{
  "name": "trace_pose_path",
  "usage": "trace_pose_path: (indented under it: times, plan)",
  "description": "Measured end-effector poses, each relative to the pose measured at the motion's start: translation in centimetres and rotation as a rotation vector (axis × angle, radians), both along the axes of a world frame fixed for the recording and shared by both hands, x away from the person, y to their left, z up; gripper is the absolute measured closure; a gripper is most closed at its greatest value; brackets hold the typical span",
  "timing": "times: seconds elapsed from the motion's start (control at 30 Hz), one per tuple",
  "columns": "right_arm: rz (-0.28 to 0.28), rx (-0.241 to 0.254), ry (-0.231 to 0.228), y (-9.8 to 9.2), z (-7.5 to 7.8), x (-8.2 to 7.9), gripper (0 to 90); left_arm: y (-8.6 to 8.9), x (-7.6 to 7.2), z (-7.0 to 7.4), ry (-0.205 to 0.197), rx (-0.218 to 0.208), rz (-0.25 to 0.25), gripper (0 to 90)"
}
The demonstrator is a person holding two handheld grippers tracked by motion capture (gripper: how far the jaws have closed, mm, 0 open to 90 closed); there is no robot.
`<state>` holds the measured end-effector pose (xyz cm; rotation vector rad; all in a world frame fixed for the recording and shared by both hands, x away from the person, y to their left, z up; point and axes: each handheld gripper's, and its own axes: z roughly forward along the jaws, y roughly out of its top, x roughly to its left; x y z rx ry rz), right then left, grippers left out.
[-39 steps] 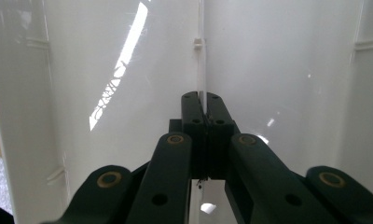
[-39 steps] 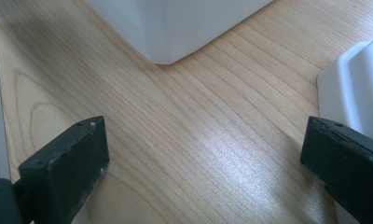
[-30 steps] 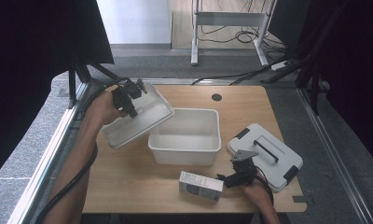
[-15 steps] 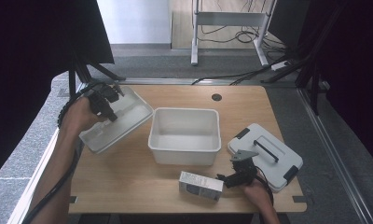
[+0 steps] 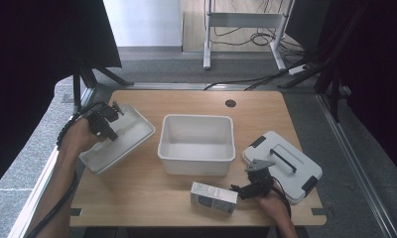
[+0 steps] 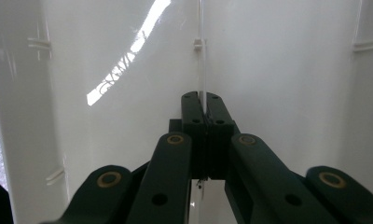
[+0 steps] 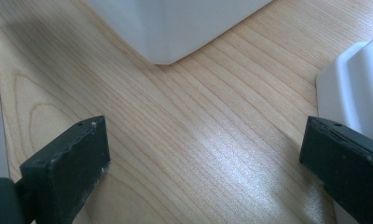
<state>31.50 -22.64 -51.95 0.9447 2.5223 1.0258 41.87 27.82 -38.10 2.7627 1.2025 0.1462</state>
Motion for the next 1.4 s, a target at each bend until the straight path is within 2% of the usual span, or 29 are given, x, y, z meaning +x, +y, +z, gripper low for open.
trace_pose_path:
  times: [0.13,0.43,0.73,0.83,0.97,1.07,1.17,1.23,1.4]
  plan:
    - [0.001,0.0,-0.001,0.0,0.0,0.0,1.0,0.2,-0.3,-2.0,-0.012,0.006,-0.002,89.0]
    - [0.0,0.0,-0.001,0.0,0.0,0.0,1.1,0.3,-0.6,-6.5,0.009,-0.006,0.011,89.0]
    - [0.001,0.0,-0.001,0.0,0.0,0.0,1.1,0.4,-0.8,-9.3,0.017,0.017,0.037,89.0]
    - [0.001,0.0,-0.001,0.0,0.0,0.0,1.2,0.7,-0.8,-9.5,0.012,-0.004,0.053,88.4]
    - [0.0,0.0,-0.001,0.0,0.0,0.0,1.2,0.8,-0.9,-9.3,-0.009,-0.009,0.053,85.6]
    - [0.0,0.0,-0.001,0.0,0.0,0.0,1.3,1.0,-1.0,-8.7,-0.035,-0.076,0.079,75.4]
    - [0.0,0.0,-0.002,0.0,0.0,0.0,1.3,1.2,-1.2,-8.3,-0.051,-0.098,0.082,68.3]
    - [0.0,0.0,-0.001,0.0,0.0,0.0,1.3,1.3,-1.5,-8.0,-0.067,-0.127,0.086,62.8]
    - [0.0,0.0,-0.002,0.0,0.0,0.0,1.3,1.3,-2.3,-7.2,-0.114,-0.183,0.085,45.6]
